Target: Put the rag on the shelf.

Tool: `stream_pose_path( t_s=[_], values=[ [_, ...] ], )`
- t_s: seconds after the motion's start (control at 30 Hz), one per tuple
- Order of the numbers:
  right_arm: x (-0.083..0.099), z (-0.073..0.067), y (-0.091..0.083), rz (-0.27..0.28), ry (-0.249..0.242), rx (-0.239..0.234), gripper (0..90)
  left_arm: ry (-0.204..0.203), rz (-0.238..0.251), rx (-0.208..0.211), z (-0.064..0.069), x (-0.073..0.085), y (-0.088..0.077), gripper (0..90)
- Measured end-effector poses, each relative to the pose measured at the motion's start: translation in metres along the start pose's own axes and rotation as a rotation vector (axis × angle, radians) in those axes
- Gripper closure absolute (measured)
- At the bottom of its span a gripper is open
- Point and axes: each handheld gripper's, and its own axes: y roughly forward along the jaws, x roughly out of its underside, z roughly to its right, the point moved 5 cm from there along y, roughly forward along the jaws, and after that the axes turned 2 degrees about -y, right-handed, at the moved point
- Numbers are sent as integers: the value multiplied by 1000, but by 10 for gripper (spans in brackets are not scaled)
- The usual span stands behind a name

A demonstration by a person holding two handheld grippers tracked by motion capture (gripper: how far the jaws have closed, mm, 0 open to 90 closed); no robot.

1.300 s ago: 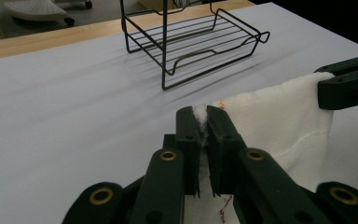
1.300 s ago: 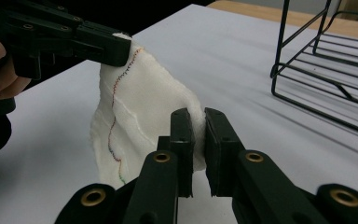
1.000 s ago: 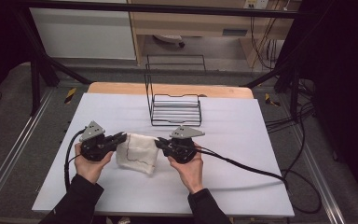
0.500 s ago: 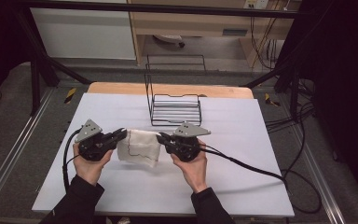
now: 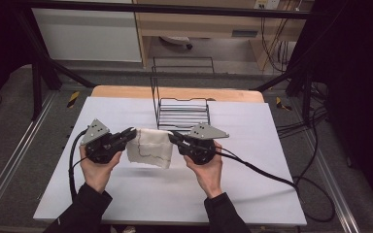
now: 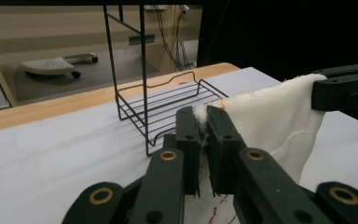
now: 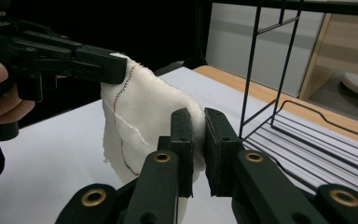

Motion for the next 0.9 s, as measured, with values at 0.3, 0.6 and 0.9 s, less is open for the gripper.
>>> stream_pose_path(
  t_s=[0.3, 0.6, 0.9],
  values=[
    [-11, 6, -10, 30, -7, 17, 830, 14, 27, 16, 8, -16, 4, 840],
    [-26, 14, -17, 49, -33, 42, 830, 6, 57, 23, 10, -28, 12, 840],
    [-39, 21, -22, 86, -42, 60, 831, 9, 97, 30, 12, -42, 16, 840]
  ],
)
